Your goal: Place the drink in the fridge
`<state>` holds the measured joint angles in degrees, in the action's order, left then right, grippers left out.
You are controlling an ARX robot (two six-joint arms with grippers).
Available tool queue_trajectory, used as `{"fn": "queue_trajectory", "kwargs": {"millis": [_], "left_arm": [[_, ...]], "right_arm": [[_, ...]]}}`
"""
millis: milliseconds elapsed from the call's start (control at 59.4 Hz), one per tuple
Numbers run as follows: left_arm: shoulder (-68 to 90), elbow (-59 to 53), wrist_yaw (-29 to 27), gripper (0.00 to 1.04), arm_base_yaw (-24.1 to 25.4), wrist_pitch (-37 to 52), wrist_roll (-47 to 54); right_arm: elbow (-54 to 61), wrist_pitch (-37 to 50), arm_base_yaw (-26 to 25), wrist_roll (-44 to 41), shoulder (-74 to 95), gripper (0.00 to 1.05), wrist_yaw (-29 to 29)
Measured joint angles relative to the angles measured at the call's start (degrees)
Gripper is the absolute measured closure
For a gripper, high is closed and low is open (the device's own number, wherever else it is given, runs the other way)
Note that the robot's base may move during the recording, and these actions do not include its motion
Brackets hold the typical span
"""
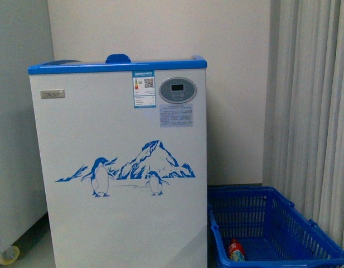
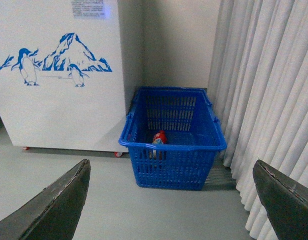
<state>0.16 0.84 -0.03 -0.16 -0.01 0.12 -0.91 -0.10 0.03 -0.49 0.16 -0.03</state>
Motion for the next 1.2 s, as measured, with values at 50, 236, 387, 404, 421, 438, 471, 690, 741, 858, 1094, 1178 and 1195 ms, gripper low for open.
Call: {"fn": "queue_trajectory", "kwargs": {"millis": [50,236,387,404,421,438,471,690,741,858,1094,1178,1195], "left_arm": [[0.0,0.0,0.0,0.08,0.0,0.0,0.0],[0.0,0.0,0.0,0.08,0.0,0.0,0.0],[0.0,0.0,0.0,0.08,0.0,0.0,0.0],[0.0,0.0,0.0,0.08,0.0,0.0,0.0],[0.0,0.0,0.0,0.08,0.0,0.0,0.0],[0.0,0.0,0.0,0.08,0.0,0.0,0.0],[0.0,0.0,0.0,0.08,0.0,0.0,0.0],[0.0,0.0,0.0,0.08,0.0,0.0,0.0],[0.0,0.0,0.0,0.08,0.0,0.0,0.0],[0.0,0.0,0.0,0.08,0.0,0.0,0.0],[0.0,0.0,0.0,0.08,0.0,0.0,0.0],[0.0,0.0,0.0,0.08,0.0,0.0,0.0],[0.0,0.0,0.0,0.08,0.0,0.0,0.0]], "right_arm": [[0.0,0.0,0.0,0.0,0.0,0.07,0.0],[0.0,0.0,0.0,0.0,0.0,0.07,0.0],[0.0,0.0,0.0,0.0,0.0,0.07,0.0],[0.0,0.0,0.0,0.0,0.0,0.07,0.0],[0.0,0.0,0.0,0.0,0.0,0.07,0.0],[0.0,0.0,0.0,0.0,0.0,0.07,0.0],[0.0,0.0,0.0,0.0,0.0,0.07,0.0],[0.0,0.0,0.0,0.0,-0.02,0.07,0.0],[0.0,0.0,0.0,0.0,-0.02,0.07,0.0],[0.0,0.0,0.0,0.0,-0.02,0.07,0.0],[0.0,0.0,0.0,0.02,-0.02,0.07,0.0],[0.0,0.0,0.0,0.02,-0.02,0.07,0.0],[0.0,0.0,0.0,0.02,-0.02,0.07,0.0]]}}
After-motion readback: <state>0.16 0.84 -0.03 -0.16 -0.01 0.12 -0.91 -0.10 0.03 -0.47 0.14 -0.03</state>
